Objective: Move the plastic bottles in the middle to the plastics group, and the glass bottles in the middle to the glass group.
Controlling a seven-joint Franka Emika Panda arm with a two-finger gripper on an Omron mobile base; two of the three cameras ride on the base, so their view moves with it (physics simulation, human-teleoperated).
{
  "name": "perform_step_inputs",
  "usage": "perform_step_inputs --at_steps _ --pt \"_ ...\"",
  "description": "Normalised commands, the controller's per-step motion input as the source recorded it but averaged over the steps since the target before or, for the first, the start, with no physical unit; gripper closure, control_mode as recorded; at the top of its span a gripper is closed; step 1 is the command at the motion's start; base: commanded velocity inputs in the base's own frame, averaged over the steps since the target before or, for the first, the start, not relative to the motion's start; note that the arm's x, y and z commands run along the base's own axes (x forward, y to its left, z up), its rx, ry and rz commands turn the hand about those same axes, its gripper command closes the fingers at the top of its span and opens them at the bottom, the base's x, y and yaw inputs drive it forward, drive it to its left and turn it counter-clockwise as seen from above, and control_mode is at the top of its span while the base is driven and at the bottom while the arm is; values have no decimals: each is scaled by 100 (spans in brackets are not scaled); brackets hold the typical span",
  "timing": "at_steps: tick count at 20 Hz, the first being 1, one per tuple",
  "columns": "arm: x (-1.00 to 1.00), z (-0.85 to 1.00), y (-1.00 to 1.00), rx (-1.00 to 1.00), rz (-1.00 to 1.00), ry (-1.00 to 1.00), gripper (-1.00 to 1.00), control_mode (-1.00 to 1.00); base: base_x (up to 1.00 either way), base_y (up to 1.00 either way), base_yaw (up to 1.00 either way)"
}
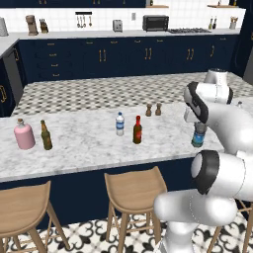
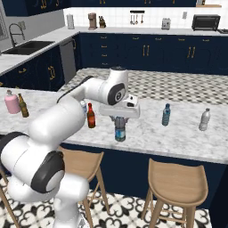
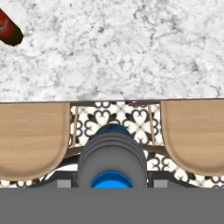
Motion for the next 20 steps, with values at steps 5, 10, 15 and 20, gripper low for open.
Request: perform_step_inputs --at_steps 5,10,15,20 --pt "-4 10 -89 0 -1 0 100 -100 0 0 0" --pt "0 16 -80 0 0 -4 100 -100 0 0 0" --pt "1 12 -67 0 0 -5 100 -100 0 0 0" --pt "28 -7 -19 0 3 -1 100 -100 0 0 0"
